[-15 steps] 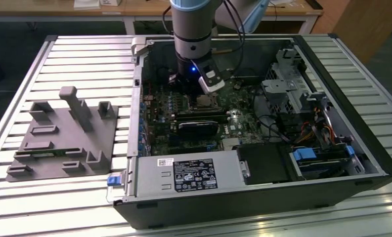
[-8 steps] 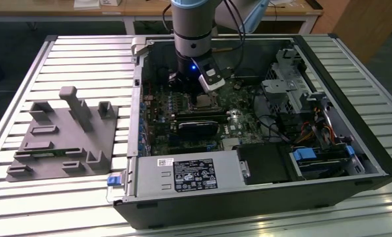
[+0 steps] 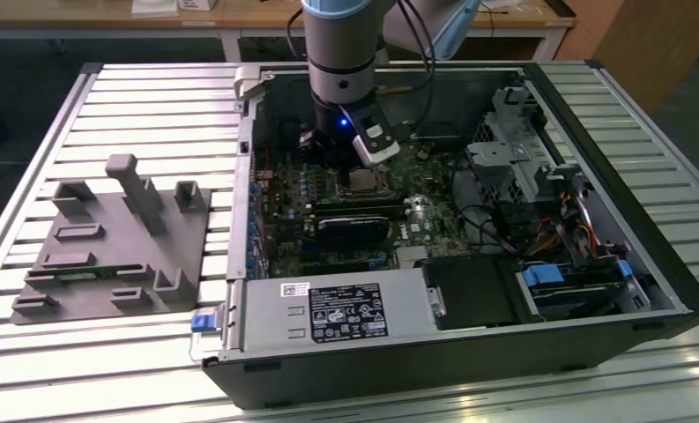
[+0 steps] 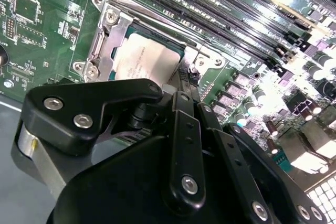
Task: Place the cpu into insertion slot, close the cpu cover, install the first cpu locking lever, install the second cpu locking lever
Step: 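Close the cpu cover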
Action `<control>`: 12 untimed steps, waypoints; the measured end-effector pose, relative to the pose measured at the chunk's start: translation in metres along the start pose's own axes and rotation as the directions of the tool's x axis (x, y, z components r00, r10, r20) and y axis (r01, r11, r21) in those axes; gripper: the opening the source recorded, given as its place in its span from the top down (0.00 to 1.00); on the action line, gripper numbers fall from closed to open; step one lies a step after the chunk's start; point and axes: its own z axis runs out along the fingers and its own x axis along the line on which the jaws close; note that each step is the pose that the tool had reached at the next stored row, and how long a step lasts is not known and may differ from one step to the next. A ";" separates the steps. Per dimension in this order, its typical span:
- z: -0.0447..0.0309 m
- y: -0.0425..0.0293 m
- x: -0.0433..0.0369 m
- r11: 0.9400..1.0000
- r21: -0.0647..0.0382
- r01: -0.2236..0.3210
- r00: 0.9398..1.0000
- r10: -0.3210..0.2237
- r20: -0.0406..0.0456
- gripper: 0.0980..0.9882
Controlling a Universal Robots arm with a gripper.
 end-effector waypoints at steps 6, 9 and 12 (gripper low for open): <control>0.0018 0.0029 0.0003 1.000 -0.001 0.014 1.000 -0.014 -0.001 0.99; 0.0023 0.0034 0.0003 1.000 0.000 0.020 1.000 -0.020 -0.001 0.99; 0.0027 0.0035 0.0004 1.000 0.000 0.022 1.000 -0.022 -0.002 0.99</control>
